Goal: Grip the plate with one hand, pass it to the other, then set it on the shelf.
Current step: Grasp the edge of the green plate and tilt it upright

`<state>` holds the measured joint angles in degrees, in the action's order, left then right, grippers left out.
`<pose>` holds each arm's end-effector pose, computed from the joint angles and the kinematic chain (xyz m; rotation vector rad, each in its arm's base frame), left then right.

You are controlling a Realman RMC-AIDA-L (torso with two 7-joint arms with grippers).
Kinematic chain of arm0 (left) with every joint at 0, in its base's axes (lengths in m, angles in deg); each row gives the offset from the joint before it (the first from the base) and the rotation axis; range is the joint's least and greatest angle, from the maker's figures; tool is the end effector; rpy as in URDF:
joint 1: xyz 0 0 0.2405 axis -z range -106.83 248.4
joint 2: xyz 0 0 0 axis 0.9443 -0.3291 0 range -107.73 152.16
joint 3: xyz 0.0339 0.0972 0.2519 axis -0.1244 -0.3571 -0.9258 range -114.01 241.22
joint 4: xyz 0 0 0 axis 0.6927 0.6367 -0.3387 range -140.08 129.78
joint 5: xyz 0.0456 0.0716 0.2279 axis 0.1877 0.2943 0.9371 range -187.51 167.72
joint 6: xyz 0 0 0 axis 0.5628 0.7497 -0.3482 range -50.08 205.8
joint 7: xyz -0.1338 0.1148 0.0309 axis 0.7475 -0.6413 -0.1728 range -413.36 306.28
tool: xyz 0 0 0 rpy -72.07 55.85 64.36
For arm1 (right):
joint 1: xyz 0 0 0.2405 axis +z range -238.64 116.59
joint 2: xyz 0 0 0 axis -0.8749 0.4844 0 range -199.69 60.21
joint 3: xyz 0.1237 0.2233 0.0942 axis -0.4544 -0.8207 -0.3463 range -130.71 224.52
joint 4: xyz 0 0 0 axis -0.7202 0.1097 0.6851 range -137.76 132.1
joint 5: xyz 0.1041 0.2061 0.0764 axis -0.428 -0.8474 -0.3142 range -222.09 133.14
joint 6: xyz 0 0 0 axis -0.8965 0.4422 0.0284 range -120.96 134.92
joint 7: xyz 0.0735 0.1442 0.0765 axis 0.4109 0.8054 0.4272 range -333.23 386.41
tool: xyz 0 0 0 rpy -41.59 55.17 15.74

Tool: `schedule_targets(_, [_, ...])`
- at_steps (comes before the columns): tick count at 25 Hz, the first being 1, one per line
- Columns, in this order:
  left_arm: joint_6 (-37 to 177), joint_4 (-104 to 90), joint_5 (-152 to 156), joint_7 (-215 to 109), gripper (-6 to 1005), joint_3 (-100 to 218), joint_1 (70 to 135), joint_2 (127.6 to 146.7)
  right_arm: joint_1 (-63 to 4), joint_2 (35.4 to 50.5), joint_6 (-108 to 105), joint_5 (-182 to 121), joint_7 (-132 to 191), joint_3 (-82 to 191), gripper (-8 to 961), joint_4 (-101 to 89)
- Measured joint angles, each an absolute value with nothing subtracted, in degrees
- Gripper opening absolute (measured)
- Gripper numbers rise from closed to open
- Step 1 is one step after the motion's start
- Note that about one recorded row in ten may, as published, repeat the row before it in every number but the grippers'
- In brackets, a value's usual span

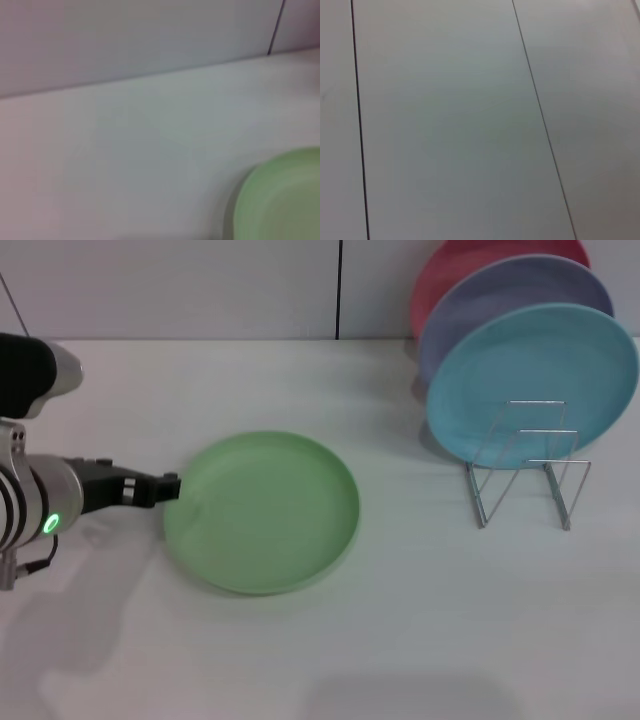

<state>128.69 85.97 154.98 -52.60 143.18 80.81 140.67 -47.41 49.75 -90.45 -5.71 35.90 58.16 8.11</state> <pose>-0.2381 0.3938 -0.0380 -1.9984 -1.0352 0.0422 0.4390 0.2373 0.0487 -0.8553 0.5293 0.6903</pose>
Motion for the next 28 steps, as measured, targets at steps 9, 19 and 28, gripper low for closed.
schedule_targets(9, [131.6, 84.8, 153.2, -52.1, 807, 143.2, 81.8, 140.7, -46.8, 49.61, -89.6, -5.7, 35.9, 58.2, 817, 8.1])
schedule_targets(19, [131.6, 79.2, 151.6, -52.0, 806, 142.8, 84.9, 140.75, -46.9, 49.61, -89.5, -5.7, 35.9, 58.2, 817, 7.9])
schedule_targets(28, [131.5, 77.4, 151.4, -52.0, 805, 142.7, 86.0, 140.87, -46.9, 49.61, -89.3, -5.7, 35.9, 58.2, 817, 7.9])
